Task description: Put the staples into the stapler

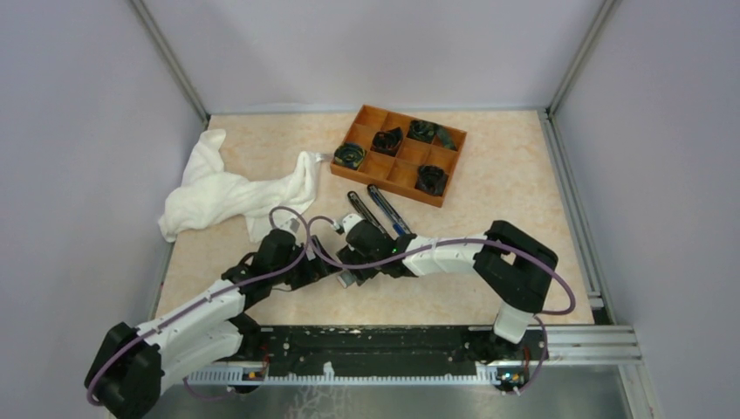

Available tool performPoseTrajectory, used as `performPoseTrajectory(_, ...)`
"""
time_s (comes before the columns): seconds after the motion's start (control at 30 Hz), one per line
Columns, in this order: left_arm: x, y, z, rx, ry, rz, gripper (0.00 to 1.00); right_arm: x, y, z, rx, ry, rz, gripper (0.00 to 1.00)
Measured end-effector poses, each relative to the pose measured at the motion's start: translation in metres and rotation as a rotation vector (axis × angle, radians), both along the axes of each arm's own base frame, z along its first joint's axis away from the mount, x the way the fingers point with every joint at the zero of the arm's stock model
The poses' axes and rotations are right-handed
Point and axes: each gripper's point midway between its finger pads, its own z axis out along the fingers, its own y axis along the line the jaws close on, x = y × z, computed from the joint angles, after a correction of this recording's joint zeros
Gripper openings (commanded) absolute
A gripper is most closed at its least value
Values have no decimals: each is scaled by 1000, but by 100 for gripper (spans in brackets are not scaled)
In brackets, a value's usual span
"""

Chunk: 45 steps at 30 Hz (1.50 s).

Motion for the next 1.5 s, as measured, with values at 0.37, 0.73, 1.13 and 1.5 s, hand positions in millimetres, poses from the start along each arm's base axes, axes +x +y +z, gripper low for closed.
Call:
performPoseTrajectory(0.37,-3,-10,-6,-38,37,-29,90,3,6,-2,-9,-10,-5,54)
performPoseTrajectory(0.73,-3,-14,-5,-58,44,-40,89,5,1,-3,-29,-24,-21,45)
performPoseTrajectory(1.13,-4,-14,-5,-66,43,-36,88,7,-2,-3,-47,-38,-26,44)
performPoseTrajectory(1.5,-6,-9,-4,-85,26,3,88,4,7,43,49,-81,-1,41)
